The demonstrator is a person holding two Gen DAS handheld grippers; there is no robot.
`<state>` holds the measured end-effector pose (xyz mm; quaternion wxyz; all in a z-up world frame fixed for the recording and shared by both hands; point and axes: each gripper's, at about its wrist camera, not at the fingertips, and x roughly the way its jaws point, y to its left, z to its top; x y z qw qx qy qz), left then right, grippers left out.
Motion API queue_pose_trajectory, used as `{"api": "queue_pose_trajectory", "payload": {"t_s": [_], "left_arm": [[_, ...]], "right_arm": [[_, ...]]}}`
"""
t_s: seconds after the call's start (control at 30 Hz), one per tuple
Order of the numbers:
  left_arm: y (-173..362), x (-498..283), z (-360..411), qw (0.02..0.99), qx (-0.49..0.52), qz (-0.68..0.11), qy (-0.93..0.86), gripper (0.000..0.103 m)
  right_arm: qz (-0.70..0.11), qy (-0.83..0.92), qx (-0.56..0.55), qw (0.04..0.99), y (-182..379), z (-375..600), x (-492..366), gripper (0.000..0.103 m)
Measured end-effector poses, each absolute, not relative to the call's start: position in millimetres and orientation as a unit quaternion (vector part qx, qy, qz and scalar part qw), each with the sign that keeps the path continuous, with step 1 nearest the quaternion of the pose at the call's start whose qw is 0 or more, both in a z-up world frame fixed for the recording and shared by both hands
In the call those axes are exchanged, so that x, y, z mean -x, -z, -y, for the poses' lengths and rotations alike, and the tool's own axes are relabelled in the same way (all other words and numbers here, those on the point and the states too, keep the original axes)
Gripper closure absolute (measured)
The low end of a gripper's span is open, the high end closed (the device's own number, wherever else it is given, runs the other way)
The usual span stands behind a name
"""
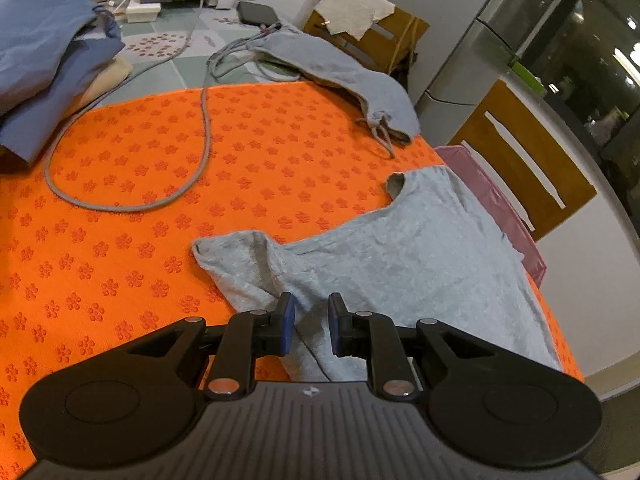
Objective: Fold clothes
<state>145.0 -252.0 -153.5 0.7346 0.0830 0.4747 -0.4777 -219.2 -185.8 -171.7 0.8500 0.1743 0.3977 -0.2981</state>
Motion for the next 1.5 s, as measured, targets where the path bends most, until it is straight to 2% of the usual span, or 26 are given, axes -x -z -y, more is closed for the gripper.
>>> {"api": "queue_pose_trajectory", "payload": {"t_s": [0.37, 0.57, 0.67, 0.73, 0.8, 1.2, 1.37, 1.5], "left_arm": [[165.7, -141.3, 258.2, 0.742, -0.079, -0.48, 0.46, 0.083], [166.9, -140.7, 263.3, 0.746, -0.083, -0.475, 0.46, 0.084], [167.4, -140.4, 264.8, 0.748, -0.086, -0.472, 0.459, 0.085], [167.6, -141.9, 264.5, 0.749, -0.084, -0.474, 0.455, 0.097], [165.7, -144.6, 262.2, 0.75, -0.073, -0.477, 0.451, 0.1], [141.6, -144.7, 254.1, 0.749, -0.08, -0.463, 0.468, 0.101], [162.0, -141.6, 251.4, 0.747, -0.128, -0.464, 0.458, 0.098], [155.9, -131.5, 246.3, 0.757, -0.163, -0.421, 0.472, 0.082]], "right_arm": [[-0.405, 0.302, -0.151, 0.85, 173.0, 185.6, 214.0, 0.089], [-0.408, 0.293, -0.136, 0.854, 174.3, 182.5, 211.5, 0.085], [-0.407, 0.294, -0.129, 0.855, 175.1, 181.8, 210.8, 0.088], [-0.405, 0.296, -0.13, 0.855, 174.8, 182.5, 211.3, 0.099], [-0.401, 0.297, -0.141, 0.855, 173.8, 185.1, 213.6, 0.1], [-0.373, 0.274, -0.171, 0.87, 144.3, 178.8, 232.2, 0.1], [-0.394, 0.245, -0.194, 0.864, 158.9, 177.9, 226.6, 0.1], [-0.393, 0.236, -0.2, 0.866, 156.3, 178.1, 227.1, 0.097]]}}
